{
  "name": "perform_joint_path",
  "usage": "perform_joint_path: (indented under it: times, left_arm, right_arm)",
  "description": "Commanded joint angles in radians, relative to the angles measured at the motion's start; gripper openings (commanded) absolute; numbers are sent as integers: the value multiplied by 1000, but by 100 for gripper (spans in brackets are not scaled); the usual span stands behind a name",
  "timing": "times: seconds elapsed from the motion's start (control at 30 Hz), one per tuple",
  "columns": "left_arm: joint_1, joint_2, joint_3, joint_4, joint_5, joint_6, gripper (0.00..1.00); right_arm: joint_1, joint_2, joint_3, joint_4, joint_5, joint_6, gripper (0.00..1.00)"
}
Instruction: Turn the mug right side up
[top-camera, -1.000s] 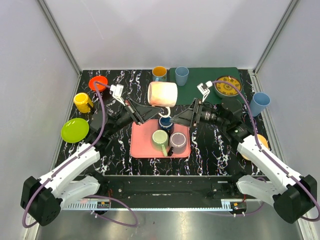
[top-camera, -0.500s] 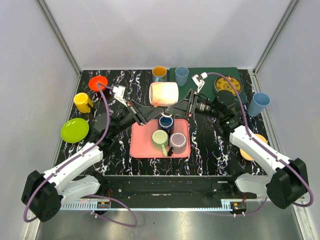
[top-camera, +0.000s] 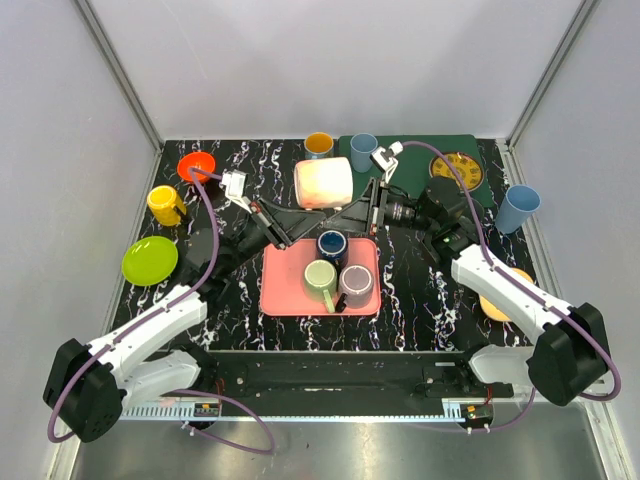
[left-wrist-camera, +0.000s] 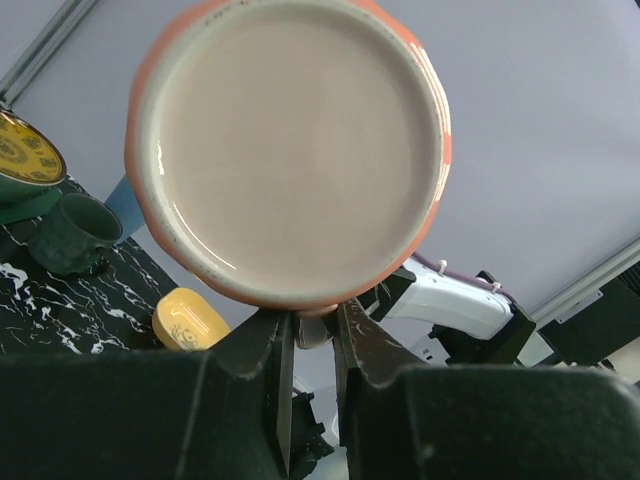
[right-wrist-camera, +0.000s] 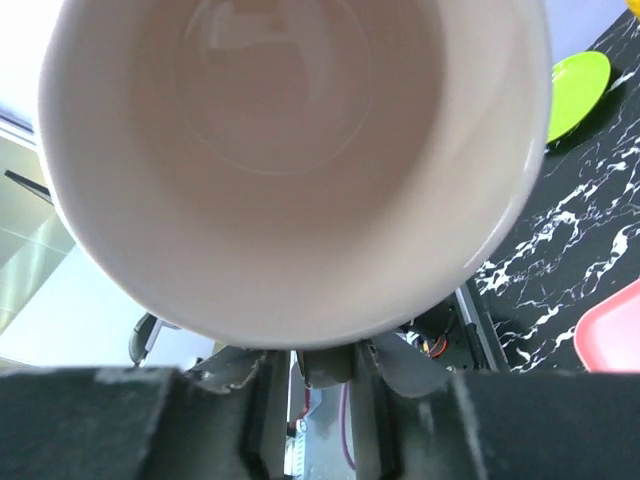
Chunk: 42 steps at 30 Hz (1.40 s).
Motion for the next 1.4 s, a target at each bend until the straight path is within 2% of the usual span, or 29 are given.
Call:
perform_joint_path:
  times: [0.0, 0.13, 0.2, 0.27, 0.3, 0.33, 0.4, 0.43, 0.47, 0.5, 0.53, 0.57, 0.6, 0.63, 0.7, 0.73, 0.8, 0.9, 1.07, 1.27, 1.37]
  left_arm:
    - [-27, 14, 10, 167, 67, -12, 0]
    - [-28, 18, 0, 173, 86, -19, 0]
    - [-27, 12, -8, 152, 84, -19, 0]
    - [-27, -12, -20, 111, 81, 5, 6]
    - [-27, -46, -23, 89, 75, 19, 17]
    - [-22, -71, -29, 61, 49, 36, 40]
    - [-18, -159, -40, -47, 1, 97, 60]
    - [-16, -196, -43, -96, -76, 150, 75]
    - [-16, -235, -40, -226, -130, 178, 80]
    - [-16, -312, -34, -302, -191, 206, 84]
    - [-16, -350, -16, -381, -324, 253, 89]
    - [-15, -383, -5, -517, -389, 273, 95]
    - [-13, -441, 6, -584, -463, 293, 96]
    - [-13, -466, 26, -647, -599, 315, 97]
    - [-12, -526, 36, -790, -710, 332, 97]
    - [-12, -539, 41, -833, -793, 335, 97]
    - [-12, -562, 38, -905, -833, 338, 96]
    - [-12, -560, 24, -944, -838, 330, 96]
    - [-12, -497, 27, -996, -819, 324, 94]
    - [-10, -365, 72, -1057, -767, 314, 93]
    - [-10, -318, 72, -1057, -732, 300, 93]
  right_arm:
    - [40, 23, 52, 57, -33, 9, 22]
    - [40, 15, 48, 48, -18, -2, 0]
    - [41, -4, 52, -10, 17, -43, 0]
    - [41, -21, 67, -68, 51, -115, 0]
    - [41, -46, 94, -175, 109, -150, 0]
    - [40, -55, 113, -240, 138, -193, 0]
    - [40, -78, 168, -423, 250, -294, 0]
    - [38, -83, 192, -496, 301, -333, 0]
    - [40, -83, 214, -580, 357, -386, 0]
    - [35, -75, 263, -725, 482, -411, 0]
    - [35, -69, 288, -798, 561, -443, 0]
    - [33, -64, 305, -861, 636, -480, 0]
    - [27, -55, 321, -956, 794, -494, 0]
    - [17, -49, 326, -992, 865, -508, 0]
    - [-15, -16, 319, -1062, 1018, -542, 0]
    - [-35, -3, 308, -1073, 1051, -552, 0]
    - [-100, 44, 280, -1113, 1112, -571, 0]
    - [-161, 81, 233, -1108, 1180, -575, 0]
    - [-172, 211, 257, -1125, 1323, -609, 0]
    - [-201, 357, 312, -1141, 1355, -606, 0]
    - [-255, 406, 320, -1135, 1312, -606, 0]
